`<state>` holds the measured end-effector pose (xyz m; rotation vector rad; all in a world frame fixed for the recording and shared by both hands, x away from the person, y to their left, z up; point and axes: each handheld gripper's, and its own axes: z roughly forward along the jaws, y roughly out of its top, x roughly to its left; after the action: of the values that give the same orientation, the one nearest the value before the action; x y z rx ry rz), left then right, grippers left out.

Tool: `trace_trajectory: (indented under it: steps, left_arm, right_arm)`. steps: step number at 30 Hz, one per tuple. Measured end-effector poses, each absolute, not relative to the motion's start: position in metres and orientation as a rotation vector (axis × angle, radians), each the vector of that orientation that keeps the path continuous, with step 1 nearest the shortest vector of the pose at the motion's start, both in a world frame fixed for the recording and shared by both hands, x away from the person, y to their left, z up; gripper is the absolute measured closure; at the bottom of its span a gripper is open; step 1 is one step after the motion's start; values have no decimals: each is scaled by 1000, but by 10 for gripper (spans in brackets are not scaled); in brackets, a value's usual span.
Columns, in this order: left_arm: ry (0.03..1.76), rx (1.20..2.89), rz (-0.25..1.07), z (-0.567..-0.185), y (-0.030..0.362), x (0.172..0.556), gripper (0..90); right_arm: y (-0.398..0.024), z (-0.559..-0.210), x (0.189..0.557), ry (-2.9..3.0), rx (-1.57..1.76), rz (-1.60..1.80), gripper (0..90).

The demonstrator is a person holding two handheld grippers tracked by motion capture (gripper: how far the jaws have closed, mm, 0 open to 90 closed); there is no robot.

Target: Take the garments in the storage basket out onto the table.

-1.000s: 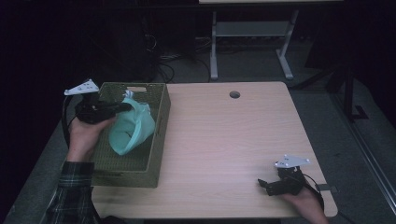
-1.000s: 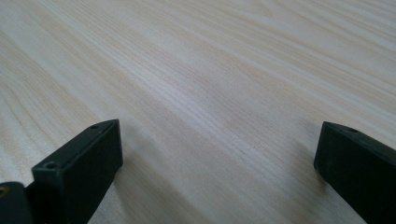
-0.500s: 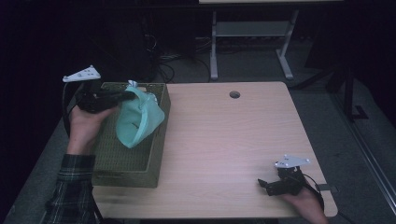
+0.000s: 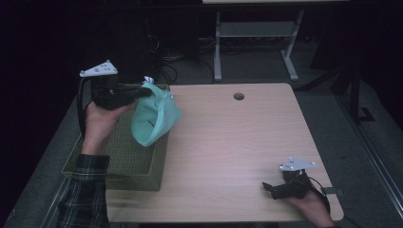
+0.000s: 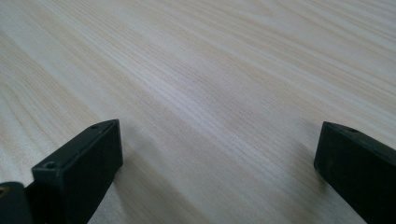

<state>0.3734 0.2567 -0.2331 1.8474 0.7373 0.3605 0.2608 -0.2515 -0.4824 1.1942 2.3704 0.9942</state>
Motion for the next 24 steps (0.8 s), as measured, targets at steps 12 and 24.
trace_trajectory:
  steps: [12, 24]
  left_arm:
    - [666, 1859, 311, -236, 222, 377, 857]
    - [595, 1893, 250, -244, 178, 382, 857]
  right_arm:
    - [-252, -482, 261, 2370, 1193, 995, 7]
    - [-252, -482, 261, 2377, 1191, 996, 6]
